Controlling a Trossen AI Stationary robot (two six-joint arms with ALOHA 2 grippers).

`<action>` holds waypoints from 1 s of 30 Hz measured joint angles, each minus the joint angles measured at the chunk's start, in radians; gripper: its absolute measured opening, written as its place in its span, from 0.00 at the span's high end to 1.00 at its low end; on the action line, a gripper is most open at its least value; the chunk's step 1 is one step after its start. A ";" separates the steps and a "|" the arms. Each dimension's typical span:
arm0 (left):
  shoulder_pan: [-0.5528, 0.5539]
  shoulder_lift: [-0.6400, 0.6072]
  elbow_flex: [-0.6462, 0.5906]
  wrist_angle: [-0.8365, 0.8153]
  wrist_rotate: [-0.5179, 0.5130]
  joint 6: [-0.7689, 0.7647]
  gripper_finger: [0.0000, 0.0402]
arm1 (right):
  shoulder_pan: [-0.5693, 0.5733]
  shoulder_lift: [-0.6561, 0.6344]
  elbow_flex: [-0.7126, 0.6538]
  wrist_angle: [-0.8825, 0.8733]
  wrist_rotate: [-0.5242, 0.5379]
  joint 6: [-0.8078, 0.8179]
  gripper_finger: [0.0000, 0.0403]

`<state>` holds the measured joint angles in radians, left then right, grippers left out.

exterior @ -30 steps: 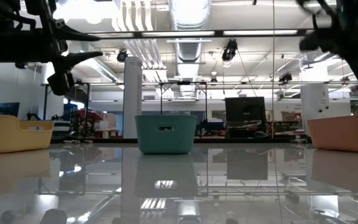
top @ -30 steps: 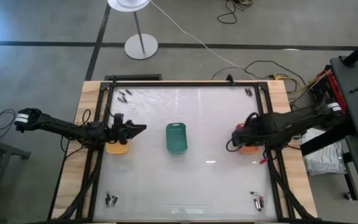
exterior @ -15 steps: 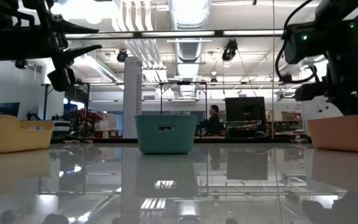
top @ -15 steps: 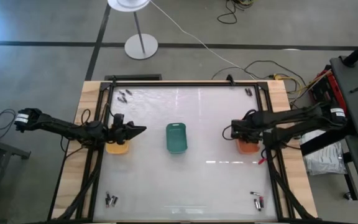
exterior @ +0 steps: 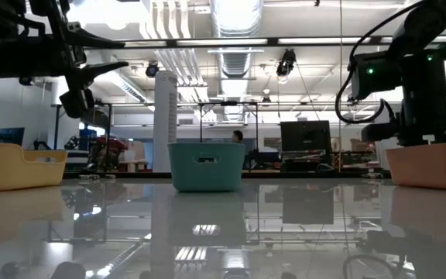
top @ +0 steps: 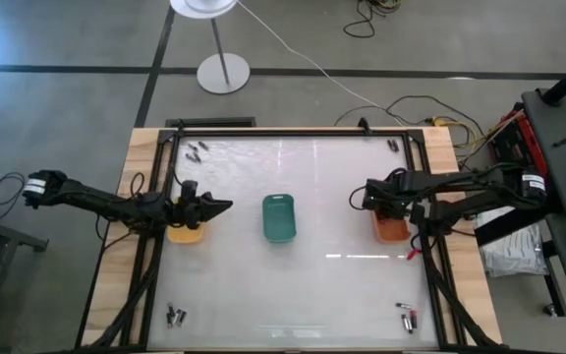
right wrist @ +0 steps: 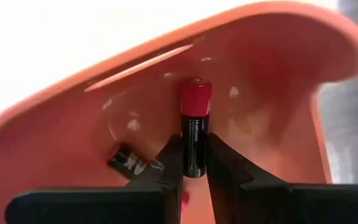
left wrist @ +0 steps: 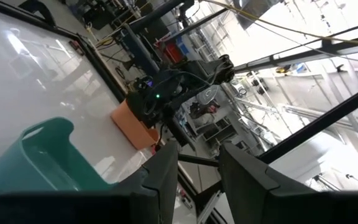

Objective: Sort batteries
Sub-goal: Put the red battery into the orange bin

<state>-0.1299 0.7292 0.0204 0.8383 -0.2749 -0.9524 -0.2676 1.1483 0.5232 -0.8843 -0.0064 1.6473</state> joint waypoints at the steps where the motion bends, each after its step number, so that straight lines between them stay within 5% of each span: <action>1: 0.000 0.003 0.000 0.000 0.000 -0.002 0.75 | 0.000 0.008 -0.003 0.005 -0.004 0.001 0.90; 7: 0.000 0.009 0.000 0.000 -0.002 -0.029 0.75 | 0.000 0.030 -0.005 0.007 -0.007 -0.035 0.86; 13: 0.000 0.009 0.000 0.003 -0.003 -0.029 0.75 | 0.000 0.031 0.019 -0.026 -0.004 -0.049 0.72; 21: 0.000 0.009 0.000 0.086 -0.003 -0.026 0.75 | 0.049 0.005 0.232 -0.211 0.042 -0.077 0.57; 30: 0.000 0.009 0.000 0.118 0.022 -0.055 0.75 | -0.022 0.058 0.536 -0.260 0.303 -0.154 0.58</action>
<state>-0.1299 0.7380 0.0204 0.9558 -0.2527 -1.0075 -0.2897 1.2060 1.0596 -1.1444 0.2968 1.4934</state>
